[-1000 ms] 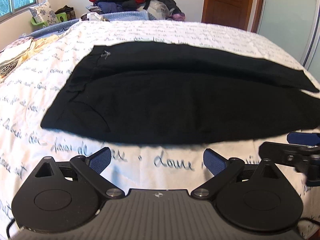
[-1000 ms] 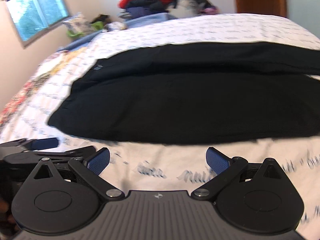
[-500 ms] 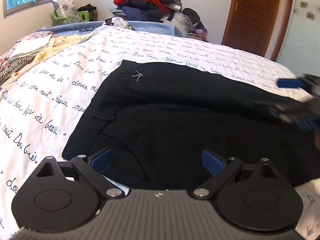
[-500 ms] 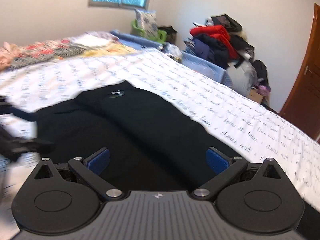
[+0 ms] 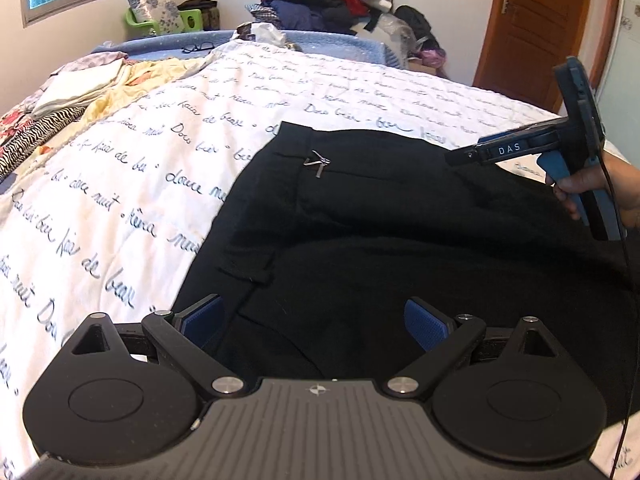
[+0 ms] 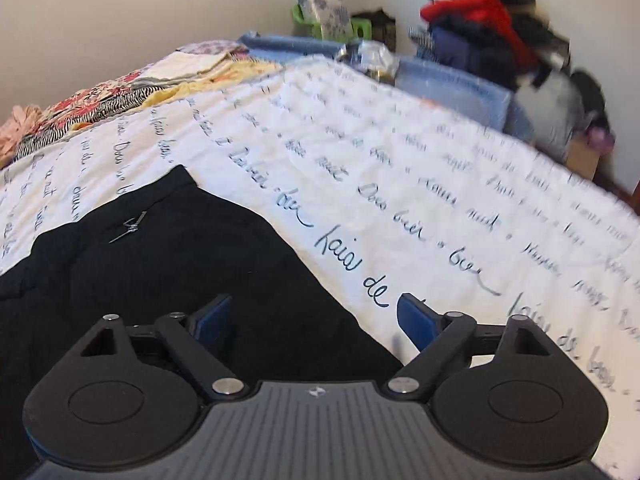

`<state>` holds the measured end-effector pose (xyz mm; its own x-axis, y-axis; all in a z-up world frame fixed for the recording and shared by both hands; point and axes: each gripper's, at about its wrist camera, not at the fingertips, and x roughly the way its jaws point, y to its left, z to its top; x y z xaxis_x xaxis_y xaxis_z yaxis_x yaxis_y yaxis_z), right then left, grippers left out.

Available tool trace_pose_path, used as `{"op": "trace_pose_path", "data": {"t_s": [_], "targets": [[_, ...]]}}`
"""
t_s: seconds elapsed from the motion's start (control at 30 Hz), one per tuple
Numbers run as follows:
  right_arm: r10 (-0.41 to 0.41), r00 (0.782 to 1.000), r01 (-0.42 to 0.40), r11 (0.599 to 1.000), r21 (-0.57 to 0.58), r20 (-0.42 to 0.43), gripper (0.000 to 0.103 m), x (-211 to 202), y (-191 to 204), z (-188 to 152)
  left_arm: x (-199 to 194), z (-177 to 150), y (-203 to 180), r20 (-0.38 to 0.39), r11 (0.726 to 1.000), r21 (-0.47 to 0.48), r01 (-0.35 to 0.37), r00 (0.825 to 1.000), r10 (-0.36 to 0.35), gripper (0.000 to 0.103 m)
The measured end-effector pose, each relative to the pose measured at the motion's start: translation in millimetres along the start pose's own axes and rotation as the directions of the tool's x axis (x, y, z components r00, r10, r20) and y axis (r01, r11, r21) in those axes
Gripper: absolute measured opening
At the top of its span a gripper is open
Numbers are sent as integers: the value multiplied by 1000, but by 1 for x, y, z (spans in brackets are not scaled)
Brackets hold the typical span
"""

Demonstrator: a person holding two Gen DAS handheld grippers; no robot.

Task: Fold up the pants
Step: 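Grasp the trouser waistband with the left tool while the right tool grasps the waistband beside it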

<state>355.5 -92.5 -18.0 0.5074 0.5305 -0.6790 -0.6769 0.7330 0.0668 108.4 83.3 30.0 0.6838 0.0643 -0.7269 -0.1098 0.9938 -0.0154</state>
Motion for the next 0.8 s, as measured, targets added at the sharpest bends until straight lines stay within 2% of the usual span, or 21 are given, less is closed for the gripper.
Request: {"op": "trace_pose_path", "data": {"t_s": [0.23, 0.33, 0.4, 0.5, 0.6, 0.67, 0.73, 0.8], "targets": [[80, 994, -78, 997, 26, -77, 83, 29, -13, 0, 19, 20, 7, -22, 999, -42, 3, 1000, -3, 97], [106, 991, -104, 994, 29, -80, 59, 26, -11, 1, 30, 34, 9, -33, 997, -78, 13, 999, -15, 97], [118, 991, -116, 993, 27, -69, 33, 22, -9, 1, 39, 46, 10, -39, 994, -106, 30, 999, -35, 97], [73, 996, -74, 997, -14, -43, 19, 15, 2, -2, 52, 66, 14, -33, 984, -161, 71, 996, -78, 97], [-33, 999, 33, 994, -105, 2, 13, 3, 27, -9, 66, 87, 24, -26, 966, -238, 98, 994, -108, 96], [-106, 993, 115, 962, -247, 52, 12, -8, 56, -18, 76, 97, 34, -17, 938, -318, 136, 989, -149, 96], [-177, 977, 209, 891, -403, 116, 10, -17, 90, -31, 85, 104, 42, -20, 902, -389, 189, 977, -213, 96], [-211, 961, 274, 802, -531, 177, 8, -26, 121, -47, 94, 108, 48, -9, 855, -455, 250, 958, -286, 96]]}}
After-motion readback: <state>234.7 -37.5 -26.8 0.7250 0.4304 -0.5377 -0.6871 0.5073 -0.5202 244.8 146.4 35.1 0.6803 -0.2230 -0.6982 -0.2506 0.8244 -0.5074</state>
